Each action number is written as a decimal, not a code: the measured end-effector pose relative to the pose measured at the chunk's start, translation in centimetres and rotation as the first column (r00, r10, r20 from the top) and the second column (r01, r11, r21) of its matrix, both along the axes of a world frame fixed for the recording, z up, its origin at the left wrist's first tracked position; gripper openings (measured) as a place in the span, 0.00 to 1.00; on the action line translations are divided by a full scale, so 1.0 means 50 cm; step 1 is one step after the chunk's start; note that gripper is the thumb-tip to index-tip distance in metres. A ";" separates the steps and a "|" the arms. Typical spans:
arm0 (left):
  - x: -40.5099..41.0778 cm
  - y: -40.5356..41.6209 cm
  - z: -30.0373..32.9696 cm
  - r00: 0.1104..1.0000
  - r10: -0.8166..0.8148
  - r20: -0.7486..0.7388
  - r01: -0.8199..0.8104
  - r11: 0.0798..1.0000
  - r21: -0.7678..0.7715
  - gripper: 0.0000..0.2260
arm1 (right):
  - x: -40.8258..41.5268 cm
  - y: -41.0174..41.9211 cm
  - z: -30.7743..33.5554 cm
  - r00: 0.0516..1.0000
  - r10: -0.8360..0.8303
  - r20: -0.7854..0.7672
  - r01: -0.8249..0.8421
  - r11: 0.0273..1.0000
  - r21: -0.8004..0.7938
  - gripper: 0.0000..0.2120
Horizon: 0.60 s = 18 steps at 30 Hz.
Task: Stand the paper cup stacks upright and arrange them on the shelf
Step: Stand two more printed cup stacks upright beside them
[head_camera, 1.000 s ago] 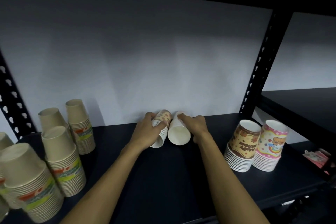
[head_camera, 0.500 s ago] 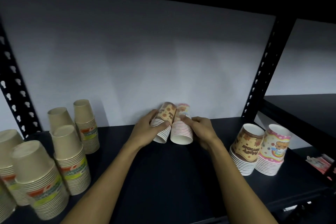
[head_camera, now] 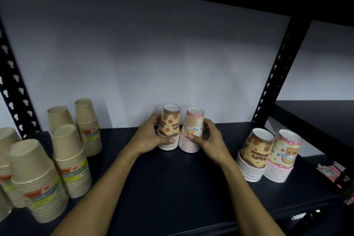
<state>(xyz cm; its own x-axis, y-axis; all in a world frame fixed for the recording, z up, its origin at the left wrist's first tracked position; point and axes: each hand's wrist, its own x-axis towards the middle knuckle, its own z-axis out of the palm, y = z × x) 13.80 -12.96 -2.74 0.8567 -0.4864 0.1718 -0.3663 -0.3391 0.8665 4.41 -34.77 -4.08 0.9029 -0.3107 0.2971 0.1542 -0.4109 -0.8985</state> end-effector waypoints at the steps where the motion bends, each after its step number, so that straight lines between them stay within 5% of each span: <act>1: 0.000 0.001 0.001 1.000 -0.011 0.006 0.011 1.000 0.000 0.36 | -0.002 0.000 -0.001 1.000 0.005 0.005 -0.005 1.000 0.006 0.34; 18: 0.007 0.010 0.013 0.989 -0.140 -0.047 0.131 0.979 -0.159 0.30 | -0.012 0.015 0.012 0.994 0.011 0.111 -0.014 1.000 0.024 0.29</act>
<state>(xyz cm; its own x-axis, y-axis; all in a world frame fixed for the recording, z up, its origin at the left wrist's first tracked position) 14.13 -12.48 -2.10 0.7955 -0.5696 0.2068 -0.3477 -0.1495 0.9256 3.80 -34.00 -3.46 0.8688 -0.3079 0.3877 0.2584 -0.3860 -0.8856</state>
